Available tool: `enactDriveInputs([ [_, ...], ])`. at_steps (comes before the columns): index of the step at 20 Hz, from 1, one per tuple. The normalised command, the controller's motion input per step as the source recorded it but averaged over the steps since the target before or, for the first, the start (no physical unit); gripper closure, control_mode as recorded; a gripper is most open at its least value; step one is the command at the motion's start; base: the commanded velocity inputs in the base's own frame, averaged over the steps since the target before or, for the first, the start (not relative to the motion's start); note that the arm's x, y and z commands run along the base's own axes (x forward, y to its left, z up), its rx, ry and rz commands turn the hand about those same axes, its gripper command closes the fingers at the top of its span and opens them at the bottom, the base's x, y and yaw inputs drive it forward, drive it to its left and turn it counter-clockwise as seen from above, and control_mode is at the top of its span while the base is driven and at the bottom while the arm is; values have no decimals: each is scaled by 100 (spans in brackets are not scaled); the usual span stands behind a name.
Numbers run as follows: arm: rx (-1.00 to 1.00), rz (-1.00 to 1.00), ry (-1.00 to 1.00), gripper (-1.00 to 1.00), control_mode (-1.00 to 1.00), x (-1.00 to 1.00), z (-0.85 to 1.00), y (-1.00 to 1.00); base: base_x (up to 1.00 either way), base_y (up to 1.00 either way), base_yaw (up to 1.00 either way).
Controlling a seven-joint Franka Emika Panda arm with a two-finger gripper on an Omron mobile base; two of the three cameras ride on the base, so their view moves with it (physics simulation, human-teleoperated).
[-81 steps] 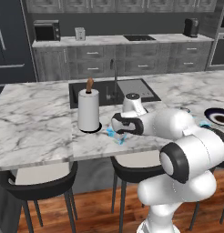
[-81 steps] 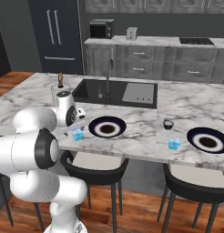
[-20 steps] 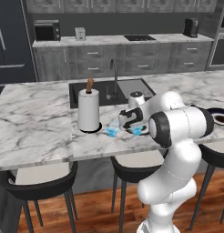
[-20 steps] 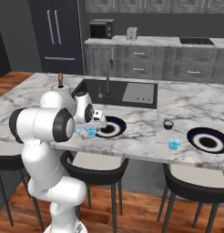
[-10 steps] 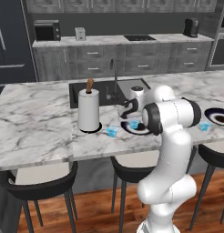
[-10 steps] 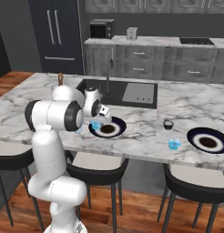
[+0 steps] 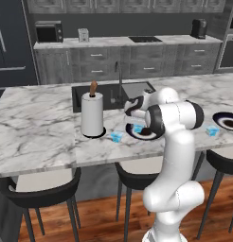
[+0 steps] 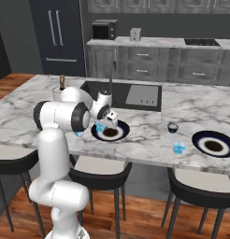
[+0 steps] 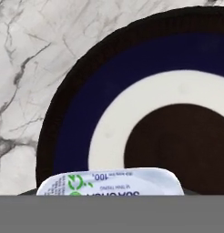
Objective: Place two yogurt containers on each plate.
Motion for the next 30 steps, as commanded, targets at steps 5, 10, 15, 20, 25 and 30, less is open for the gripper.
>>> enactDriveInputs([
  [5,0,-3,0,-100,-100,16,-15,0,0,0,0],
  [10,0,0,0,-100,-100,10,-3,0,0,0,0],
  [15,0,0,0,-100,-100,6,0,0,0,0,0],
  [20,0,0,0,-100,-100,6,17,0,0,0,0],
  [25,-10,0,-20,-100,-100,0,48,8,0,0,0],
  [30,-13,0,-17,-100,-100,-18,50,16,0,0,0],
])
